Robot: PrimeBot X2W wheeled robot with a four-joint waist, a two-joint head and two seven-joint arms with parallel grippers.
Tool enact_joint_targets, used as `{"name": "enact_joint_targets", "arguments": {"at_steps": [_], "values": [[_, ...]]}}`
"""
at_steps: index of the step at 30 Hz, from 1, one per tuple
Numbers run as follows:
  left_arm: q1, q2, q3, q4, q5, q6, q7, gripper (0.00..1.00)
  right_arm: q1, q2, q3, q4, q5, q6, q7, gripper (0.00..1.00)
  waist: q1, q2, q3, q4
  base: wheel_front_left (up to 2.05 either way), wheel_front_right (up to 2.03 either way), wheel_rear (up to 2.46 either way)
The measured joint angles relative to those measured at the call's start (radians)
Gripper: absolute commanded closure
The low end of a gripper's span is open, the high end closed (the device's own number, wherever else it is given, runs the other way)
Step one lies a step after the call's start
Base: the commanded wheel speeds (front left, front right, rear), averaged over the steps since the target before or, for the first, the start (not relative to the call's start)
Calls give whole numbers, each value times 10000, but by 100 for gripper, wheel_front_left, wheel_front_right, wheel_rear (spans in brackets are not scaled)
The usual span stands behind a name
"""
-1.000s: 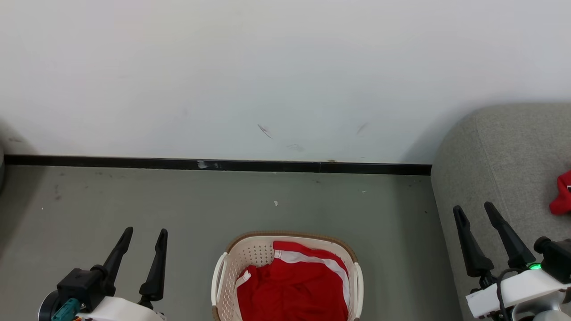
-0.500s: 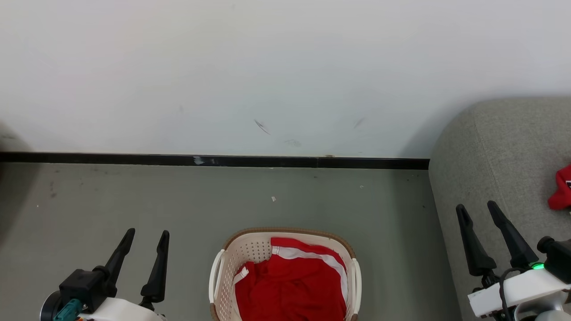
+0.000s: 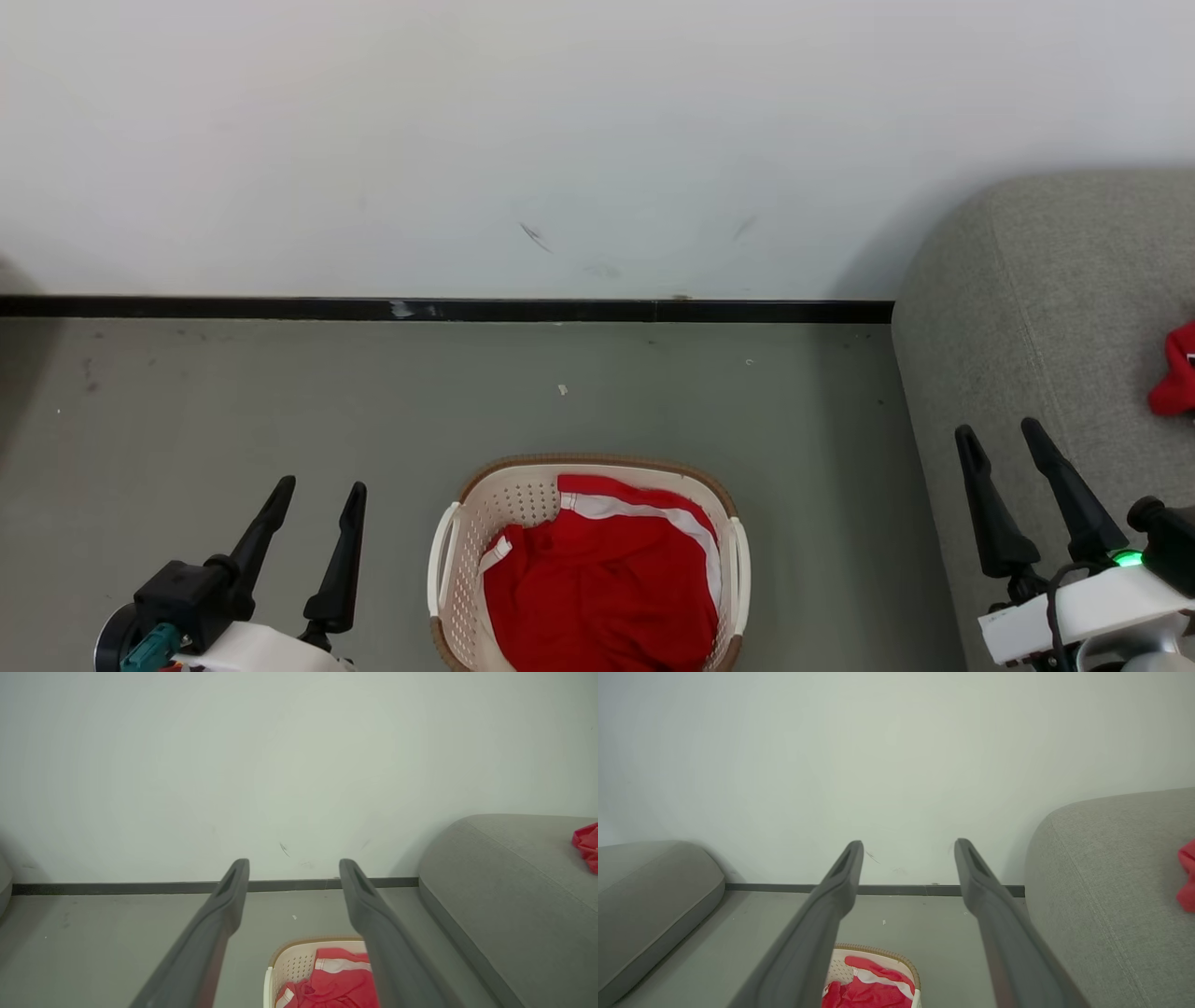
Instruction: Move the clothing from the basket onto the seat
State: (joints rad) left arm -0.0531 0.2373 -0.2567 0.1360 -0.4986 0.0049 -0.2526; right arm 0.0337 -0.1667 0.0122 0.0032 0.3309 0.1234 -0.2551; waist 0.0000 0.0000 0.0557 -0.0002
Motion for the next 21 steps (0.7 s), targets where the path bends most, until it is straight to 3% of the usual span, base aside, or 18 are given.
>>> {"name": "enact_joint_targets", "arguments": {"at_steps": [21], "values": [[-754, 8, -127, 90, 111, -265, 0, 0, -629, 54, -121, -428, -144, 0, 0, 0, 0, 0, 1372, -296, 0, 0, 0]]}}
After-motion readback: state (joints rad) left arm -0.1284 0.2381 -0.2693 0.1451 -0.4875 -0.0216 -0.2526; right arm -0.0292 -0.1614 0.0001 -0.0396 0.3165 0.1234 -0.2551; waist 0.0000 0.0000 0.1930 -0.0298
